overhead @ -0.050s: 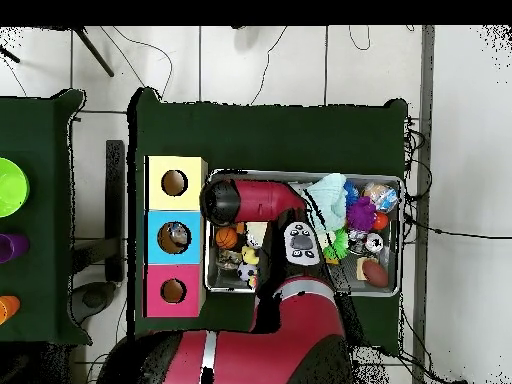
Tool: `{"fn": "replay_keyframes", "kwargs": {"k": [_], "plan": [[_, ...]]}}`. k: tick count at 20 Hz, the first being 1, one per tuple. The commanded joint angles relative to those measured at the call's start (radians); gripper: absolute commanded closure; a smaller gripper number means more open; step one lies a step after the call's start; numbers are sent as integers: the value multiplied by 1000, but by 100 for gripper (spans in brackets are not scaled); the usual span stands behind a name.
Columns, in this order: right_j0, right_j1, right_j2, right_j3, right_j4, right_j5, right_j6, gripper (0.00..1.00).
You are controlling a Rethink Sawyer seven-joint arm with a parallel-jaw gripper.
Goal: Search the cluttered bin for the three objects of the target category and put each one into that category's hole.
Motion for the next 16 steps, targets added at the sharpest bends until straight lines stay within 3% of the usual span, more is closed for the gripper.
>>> {"fn": "replay_keyframes", "kwargs": {"k": [1, 8, 9, 16], "plan": [[11, 26, 111, 77, 25, 123, 40, 0], [19, 33, 99, 84, -1, 64, 37, 0], [23, 33, 94, 83, -5, 63, 40, 100], [23, 35, 96, 80, -12, 65, 28, 100]]}}
